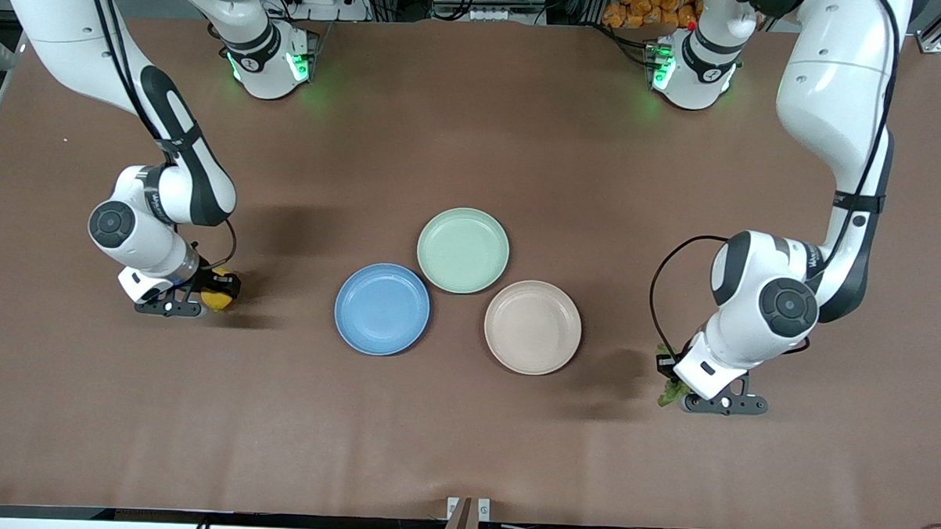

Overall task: Place lemon and lettuce in plates
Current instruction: 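Carry the lemon to the blue plate while the left gripper carries lettuce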

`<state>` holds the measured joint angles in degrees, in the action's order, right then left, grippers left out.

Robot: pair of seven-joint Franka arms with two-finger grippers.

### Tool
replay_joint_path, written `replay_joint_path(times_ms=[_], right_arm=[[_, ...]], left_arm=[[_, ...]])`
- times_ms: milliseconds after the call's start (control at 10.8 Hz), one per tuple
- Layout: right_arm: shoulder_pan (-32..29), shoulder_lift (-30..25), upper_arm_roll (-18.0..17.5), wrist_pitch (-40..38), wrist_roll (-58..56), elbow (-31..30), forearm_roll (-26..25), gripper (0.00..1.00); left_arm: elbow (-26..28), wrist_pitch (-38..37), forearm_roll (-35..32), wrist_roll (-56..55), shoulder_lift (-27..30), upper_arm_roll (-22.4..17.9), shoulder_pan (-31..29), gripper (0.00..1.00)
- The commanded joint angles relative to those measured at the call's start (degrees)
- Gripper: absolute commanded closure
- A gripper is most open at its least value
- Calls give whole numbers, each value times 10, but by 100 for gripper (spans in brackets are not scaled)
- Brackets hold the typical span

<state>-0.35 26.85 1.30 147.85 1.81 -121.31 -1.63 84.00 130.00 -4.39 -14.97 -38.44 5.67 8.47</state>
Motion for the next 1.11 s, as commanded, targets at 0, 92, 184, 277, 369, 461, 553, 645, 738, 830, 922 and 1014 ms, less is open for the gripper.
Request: replay_joint_path(times_ms=[0,92,184,277,369,461,553,645,738,830,922,1014], right_arm=[[-7,-37,-11,-101,-2,30,2,92],[-5,-43,-11,-115,-2,38,2,92],[-3,-47,-13,-121,-2,42,2,92],[-2,-47,-25,-128,-2,52,2,92],[-1,-46,-38,-130,0,64,3,92],[-1,-44,-52,-130,18,75,3,92],[1,-42,-66,-130,43,85,3,92],[3,-39,-82,-129,63,91,2,92],[8,-36,-99,-129,74,99,2,92],[14,-30,-110,-129,79,108,2,92],[26,-23,-118,-129,83,118,2,92],[39,-10,-121,-129,90,134,2,92]], left_arm=[[12,-7,12,-49,17,15,2,100],[12,-7,11,-71,16,26,3,100],[12,-7,11,-87,16,33,4,100],[12,-7,11,-114,16,43,7,100],[11,-7,10,-149,15,44,21,100],[10,-6,8,-184,13,44,37,100],[9,-6,9,-209,9,44,51,100],[9,-1,9,-225,4,44,65,100],[7,5,10,-235,0,44,73,100],[8,16,10,-252,-1,44,83,100],[8,18,10,-267,-5,44,94,100],[8,24,10,-266,-11,45,98,100]])
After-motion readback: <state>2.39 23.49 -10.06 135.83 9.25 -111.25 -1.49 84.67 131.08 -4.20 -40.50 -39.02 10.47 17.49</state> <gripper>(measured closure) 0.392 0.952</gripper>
